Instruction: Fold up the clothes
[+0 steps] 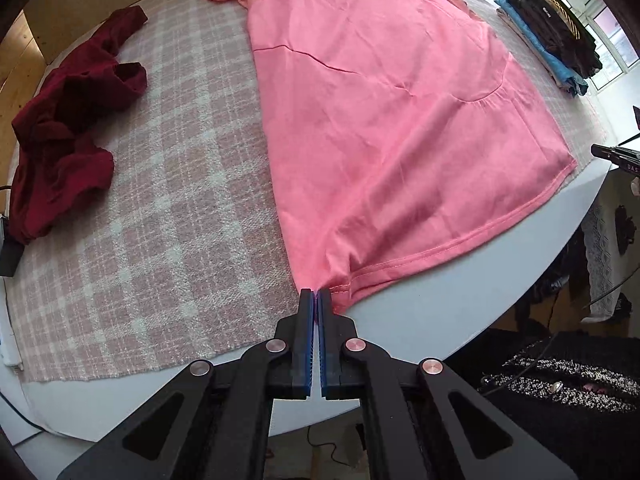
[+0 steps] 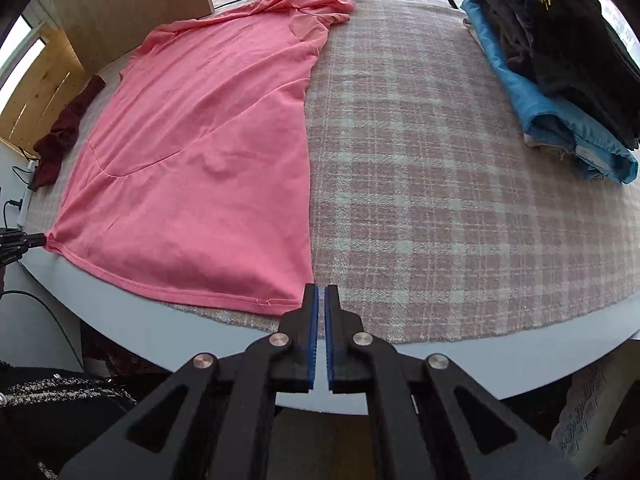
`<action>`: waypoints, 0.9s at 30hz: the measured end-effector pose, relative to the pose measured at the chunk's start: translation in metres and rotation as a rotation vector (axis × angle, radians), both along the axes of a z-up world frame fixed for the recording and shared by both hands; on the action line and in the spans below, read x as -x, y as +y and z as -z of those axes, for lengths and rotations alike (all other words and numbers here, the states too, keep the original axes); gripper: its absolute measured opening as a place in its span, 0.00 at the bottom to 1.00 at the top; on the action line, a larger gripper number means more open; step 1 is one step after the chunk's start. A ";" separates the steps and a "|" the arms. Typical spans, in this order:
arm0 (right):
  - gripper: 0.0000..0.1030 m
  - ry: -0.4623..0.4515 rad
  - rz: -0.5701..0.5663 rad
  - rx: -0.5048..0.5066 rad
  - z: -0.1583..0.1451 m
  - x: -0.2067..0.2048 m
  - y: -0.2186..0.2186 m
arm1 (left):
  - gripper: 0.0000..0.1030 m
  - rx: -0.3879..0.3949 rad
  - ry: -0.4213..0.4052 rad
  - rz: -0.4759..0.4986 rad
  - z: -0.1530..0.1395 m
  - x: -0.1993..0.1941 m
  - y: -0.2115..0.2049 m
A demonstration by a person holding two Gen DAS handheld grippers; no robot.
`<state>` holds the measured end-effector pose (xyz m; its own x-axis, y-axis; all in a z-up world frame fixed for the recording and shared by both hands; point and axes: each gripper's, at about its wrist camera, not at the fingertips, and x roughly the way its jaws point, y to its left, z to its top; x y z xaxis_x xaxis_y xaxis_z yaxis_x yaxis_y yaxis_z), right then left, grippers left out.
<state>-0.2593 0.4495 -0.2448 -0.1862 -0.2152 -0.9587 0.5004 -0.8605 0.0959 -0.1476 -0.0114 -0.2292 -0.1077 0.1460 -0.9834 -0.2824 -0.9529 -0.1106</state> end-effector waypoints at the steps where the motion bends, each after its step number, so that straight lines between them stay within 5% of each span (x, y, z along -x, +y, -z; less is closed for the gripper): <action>1: 0.10 -0.002 -0.024 0.000 0.004 -0.005 -0.001 | 0.01 0.001 -0.003 -0.001 0.001 0.000 0.001; 3: 0.21 -0.033 -0.031 -0.016 0.018 -0.009 -0.003 | 0.01 0.003 -0.008 -0.001 0.002 0.001 0.002; 13: 0.29 -0.092 0.052 0.083 0.045 0.012 -0.005 | 0.01 0.014 0.000 -0.004 0.000 0.005 0.007; 14: 0.28 -0.092 0.038 0.083 0.045 0.011 -0.009 | 0.01 0.015 0.001 -0.005 0.000 0.006 0.007; 16: 0.02 -0.098 0.012 0.081 0.045 0.009 -0.016 | 0.01 0.017 0.004 -0.006 -0.001 0.006 0.008; 27: 0.02 -0.105 -0.047 0.039 0.010 0.014 -0.030 | 0.01 -0.014 0.027 -0.051 -0.014 0.004 -0.003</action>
